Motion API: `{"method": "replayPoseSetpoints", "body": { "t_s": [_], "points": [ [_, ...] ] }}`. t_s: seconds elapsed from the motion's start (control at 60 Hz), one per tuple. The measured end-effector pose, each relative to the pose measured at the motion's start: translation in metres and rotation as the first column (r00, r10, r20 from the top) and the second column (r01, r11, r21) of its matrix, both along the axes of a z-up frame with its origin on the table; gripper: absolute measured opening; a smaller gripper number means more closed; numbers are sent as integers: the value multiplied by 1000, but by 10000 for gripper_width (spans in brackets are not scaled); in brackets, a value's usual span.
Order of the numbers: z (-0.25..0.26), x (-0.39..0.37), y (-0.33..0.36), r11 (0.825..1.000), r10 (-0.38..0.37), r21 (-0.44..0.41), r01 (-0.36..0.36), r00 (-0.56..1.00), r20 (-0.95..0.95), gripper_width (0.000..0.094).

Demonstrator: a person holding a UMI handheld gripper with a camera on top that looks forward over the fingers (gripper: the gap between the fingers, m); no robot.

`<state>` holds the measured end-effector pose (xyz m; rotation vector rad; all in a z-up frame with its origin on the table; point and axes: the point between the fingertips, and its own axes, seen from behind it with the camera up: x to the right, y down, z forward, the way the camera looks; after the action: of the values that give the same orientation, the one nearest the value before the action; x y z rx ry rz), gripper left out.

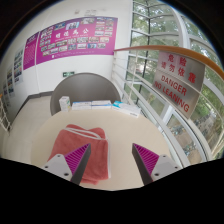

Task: Fold towel

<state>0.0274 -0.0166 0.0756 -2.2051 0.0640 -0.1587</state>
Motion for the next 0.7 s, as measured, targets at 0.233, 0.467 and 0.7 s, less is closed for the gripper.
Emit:
{"method": "replayPoseSetpoints", "body": {
  "t_s": [0.233,0.467,0.7],
  "points": [
    [50,-31,-54,1000,-8,10,8,1000,-7,860],
    [102,-83,-149,999,-33,38,32,999,19,853],
    [136,-121,-245,996,-73,42,73,997,11,857]
  ]
}}
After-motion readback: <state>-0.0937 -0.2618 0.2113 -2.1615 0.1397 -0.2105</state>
